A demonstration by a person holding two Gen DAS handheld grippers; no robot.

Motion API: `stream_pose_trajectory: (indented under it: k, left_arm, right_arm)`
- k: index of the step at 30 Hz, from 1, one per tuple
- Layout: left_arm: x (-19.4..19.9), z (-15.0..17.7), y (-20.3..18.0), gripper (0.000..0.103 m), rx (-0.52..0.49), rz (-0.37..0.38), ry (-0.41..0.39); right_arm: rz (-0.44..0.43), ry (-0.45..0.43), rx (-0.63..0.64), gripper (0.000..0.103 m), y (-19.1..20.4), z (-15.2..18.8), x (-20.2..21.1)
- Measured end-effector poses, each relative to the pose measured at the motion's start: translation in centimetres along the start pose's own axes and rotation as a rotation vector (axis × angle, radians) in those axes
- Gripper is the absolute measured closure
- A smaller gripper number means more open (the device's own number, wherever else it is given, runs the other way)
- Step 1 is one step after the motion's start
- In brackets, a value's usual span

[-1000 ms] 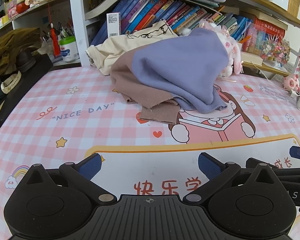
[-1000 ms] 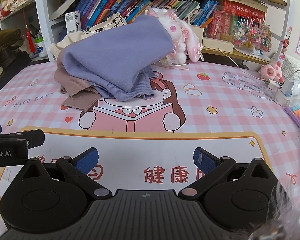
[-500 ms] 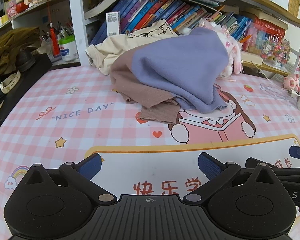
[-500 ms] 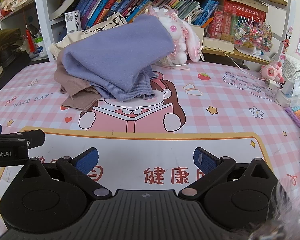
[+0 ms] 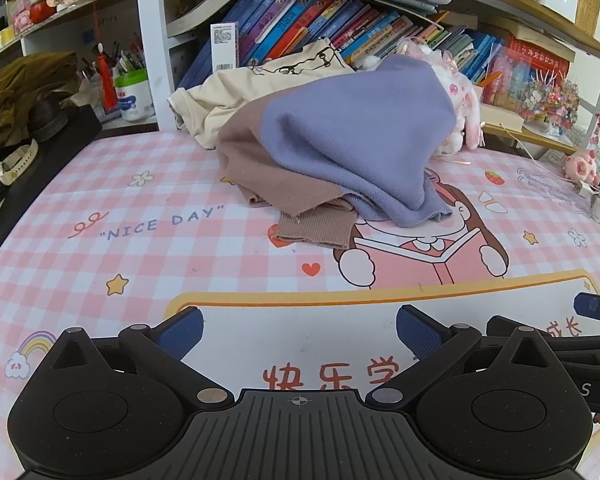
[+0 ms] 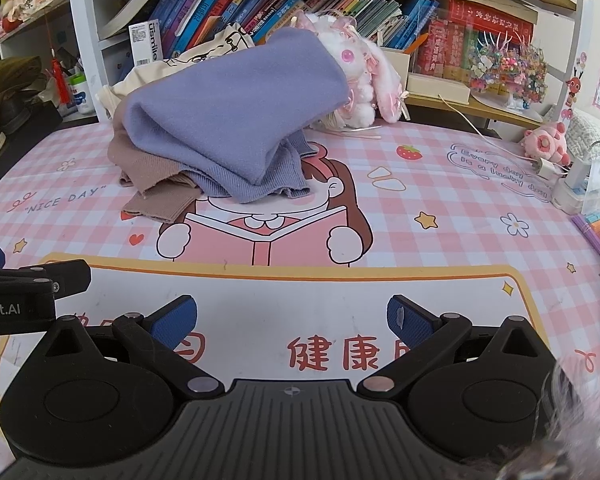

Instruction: Fold clothes

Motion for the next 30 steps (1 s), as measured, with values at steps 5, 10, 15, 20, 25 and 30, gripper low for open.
stream_pose_trajectory:
  k: [5, 10, 15, 20, 25, 30]
  left_arm:
    - [0.0, 0.0, 0.0, 0.0, -0.003, 0.003, 0.0]
    - [-0.1, 0.1, -0.1, 0.0, -0.005, 0.009, 0.007]
    - [-0.2, 0.1, -0.1, 0.0, -0.005, 0.025, 0.009]
    - [-0.2, 0.1, 0.1, 0.0, -0.011, 0.018, 0.007]
    - [-0.3, 0.0, 0.4, 0.0, -0.017, 0.026, 0.001]
    - [-0.6, -0.1, 0.7, 0.0, -0.02, 0.052, 0.002]
  right_arm:
    - [0.001, 0.002, 0.001, 0.0, 0.0, 0.0, -0.1]
    - [0.005, 0.005, 0.002, 0.0, 0.0, 0.1, -0.1]
    - [0.003, 0.0, 0.001, 0.0, 0.1, 0.0, -0.1]
    - [0.001, 0.005, 0.0, 0.0, 0.2, 0.1, -0.2]
    - [0.004, 0.004, 0.0, 0.0, 0.7, 0.0, -0.3]
    - [0.016, 0.001, -0.001, 0.0, 1.0, 0.1, -0.4]
Point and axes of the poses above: each gripper's, at about its wrist camera, not at the fingertips, and x roughly against the way its jaws point, y to its left, z to its underside, the point moved 10 cm from there along -x, roughly the way its jaws point, and after that the axes turned 14 degrees about -x, right-handed, at the moved point
